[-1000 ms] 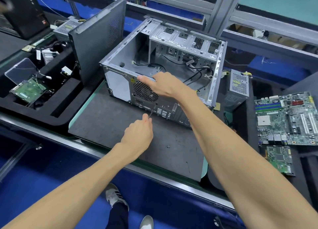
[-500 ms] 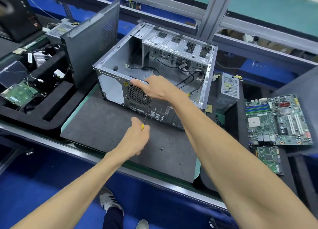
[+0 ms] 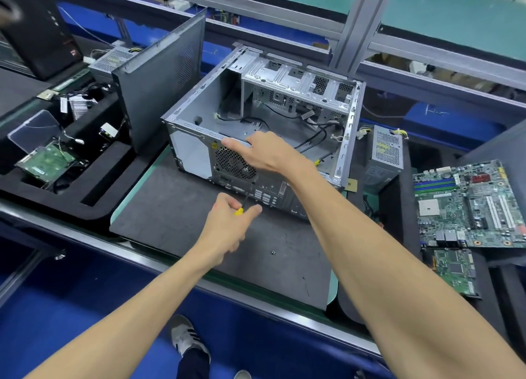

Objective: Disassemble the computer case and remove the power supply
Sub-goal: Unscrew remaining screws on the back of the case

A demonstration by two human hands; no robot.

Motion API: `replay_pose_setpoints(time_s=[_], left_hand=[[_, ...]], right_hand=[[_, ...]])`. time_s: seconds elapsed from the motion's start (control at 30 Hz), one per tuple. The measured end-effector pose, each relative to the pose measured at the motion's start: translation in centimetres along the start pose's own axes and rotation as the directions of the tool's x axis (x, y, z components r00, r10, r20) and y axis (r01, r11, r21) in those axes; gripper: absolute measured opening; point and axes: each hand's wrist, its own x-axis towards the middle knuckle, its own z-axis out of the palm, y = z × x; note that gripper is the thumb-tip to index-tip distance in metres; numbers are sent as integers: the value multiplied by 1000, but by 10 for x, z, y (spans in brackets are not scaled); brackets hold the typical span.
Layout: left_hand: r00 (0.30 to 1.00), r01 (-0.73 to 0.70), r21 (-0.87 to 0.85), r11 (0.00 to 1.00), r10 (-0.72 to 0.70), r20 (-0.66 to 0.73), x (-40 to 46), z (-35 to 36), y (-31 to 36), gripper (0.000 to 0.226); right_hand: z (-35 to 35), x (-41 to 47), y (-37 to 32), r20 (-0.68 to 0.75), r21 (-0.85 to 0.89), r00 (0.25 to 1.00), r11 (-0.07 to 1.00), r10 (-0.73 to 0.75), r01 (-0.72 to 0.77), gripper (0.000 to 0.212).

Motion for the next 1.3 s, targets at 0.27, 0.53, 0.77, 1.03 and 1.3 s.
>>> replay_pose_setpoints(time_s=[0.27,0.53,0.77,1.03,1.3], left_hand=[[830,-315,701,640,544,-124,-8,-14,-10,20],[994,102,-317,943,-86,67,5,-20,-6,16],[995,81,-255,964,-65,70,4,-14,-5,20],[805,-293,825,483,590,-59,-4,-16,-10,20],[965,258,-427,867,-206,164,4,-17,8,12]], right_hand=[[-1,-3,0,9,-14,1000,1000,18,-18,75],[1,-1,1,15,-36,1000,999,11,-11,77],[1,-2,1,-4,-20,1000,1000,15,-15,76],[1,-1,1,-5,-12,1000,1000,16,-16,75],[0,-1,-1,-6,-7,1000,1000,17,-17,75]])
